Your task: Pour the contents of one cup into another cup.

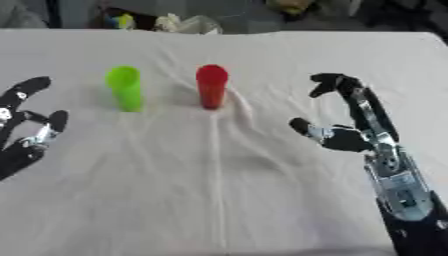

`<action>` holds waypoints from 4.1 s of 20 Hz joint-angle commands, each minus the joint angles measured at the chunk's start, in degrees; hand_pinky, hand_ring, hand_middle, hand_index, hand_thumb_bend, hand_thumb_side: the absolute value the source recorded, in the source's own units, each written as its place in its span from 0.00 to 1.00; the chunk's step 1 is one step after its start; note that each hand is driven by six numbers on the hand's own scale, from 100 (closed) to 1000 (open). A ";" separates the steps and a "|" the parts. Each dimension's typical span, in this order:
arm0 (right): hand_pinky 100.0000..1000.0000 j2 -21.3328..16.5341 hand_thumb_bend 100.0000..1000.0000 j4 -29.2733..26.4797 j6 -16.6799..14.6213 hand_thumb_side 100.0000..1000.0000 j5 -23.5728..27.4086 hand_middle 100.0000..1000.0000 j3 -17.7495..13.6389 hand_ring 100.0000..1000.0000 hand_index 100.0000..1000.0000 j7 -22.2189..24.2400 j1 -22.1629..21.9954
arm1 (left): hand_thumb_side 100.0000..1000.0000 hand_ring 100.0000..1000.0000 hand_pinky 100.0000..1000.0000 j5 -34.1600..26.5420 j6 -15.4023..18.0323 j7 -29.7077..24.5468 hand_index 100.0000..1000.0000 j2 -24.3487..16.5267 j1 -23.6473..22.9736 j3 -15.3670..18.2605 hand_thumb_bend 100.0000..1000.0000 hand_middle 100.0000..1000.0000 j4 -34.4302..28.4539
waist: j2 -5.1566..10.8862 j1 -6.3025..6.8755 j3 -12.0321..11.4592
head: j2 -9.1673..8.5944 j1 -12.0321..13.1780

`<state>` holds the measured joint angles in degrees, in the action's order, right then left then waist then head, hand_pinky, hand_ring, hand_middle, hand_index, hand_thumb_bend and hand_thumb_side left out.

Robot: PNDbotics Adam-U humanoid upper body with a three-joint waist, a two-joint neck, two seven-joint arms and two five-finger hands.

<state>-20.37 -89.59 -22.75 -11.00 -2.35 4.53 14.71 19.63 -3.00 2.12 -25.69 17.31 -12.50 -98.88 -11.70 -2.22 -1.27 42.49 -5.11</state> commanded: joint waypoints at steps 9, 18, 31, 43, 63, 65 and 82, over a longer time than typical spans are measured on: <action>0.89 -0.55 0.64 -0.40 -0.28 0.38 0.68 0.49 0.56 0.59 0.75 0.72 1.05 | 0.72 1.00 0.58 0.48 0.59 2.33 0.93 -2.88 10.30 -2.71 0.44 0.91 15.50 | 0.43 0.04 1.28 | -1.91 0.18; 0.89 -0.33 0.64 -0.41 -0.49 0.38 1.02 0.48 1.16 0.59 0.75 1.37 1.61 | 0.71 1.00 0.58 2.33 3.11 3.50 0.92 -2.63 16.88 -3.65 0.49 0.90 25.63 | -0.03 0.05 2.85 | -2.73 0.75; 0.89 0.01 0.64 -0.41 -0.65 0.38 1.32 0.48 1.71 0.59 0.75 2.04 2.33 | 0.69 1.00 0.58 5.37 5.85 2.64 0.92 -1.79 21.16 -5.18 0.53 0.89 29.43 | -0.56 -0.05 4.55 | -3.88 1.26; 0.89 0.43 0.64 -0.62 -0.85 0.38 1.66 0.48 1.98 0.59 0.75 2.41 3.17 | 0.68 1.00 0.58 6.09 5.35 4.04 0.92 -2.74 22.74 -4.97 0.50 0.89 29.39 | -2.34 -0.19 6.44 | -5.75 1.80; 0.89 1.37 0.64 -0.78 -1.23 0.39 2.00 0.48 1.99 0.59 0.75 2.95 4.57 | 0.70 1.00 0.57 6.06 2.82 8.71 0.92 -3.45 25.30 -4.20 0.43 0.89 30.95 | -6.06 0.00 9.80 | -9.31 4.08; 0.89 1.41 0.64 -0.76 -1.24 0.40 2.01 0.48 1.97 0.59 0.75 3.00 4.63 | 0.69 1.00 0.53 5.98 3.15 8.36 0.92 -3.23 25.36 -4.27 0.39 0.86 31.01 | -6.22 0.09 9.99 | -9.34 4.05; 0.89 1.36 0.64 -0.49 -1.43 0.41 2.30 0.48 1.80 0.59 0.75 3.04 4.33 | 0.40 0.71 0.16 -2.15 6.23 2.41 0.90 -2.25 24.28 -4.93 0.00 0.57 28.16 | -5.19 -0.16 9.86 | -9.12 3.47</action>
<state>-17.95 -89.36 -24.00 -9.16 0.00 7.49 18.63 18.64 3.19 4.88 -27.37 41.06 -17.43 -69.31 -18.10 -2.32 8.56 33.62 -1.39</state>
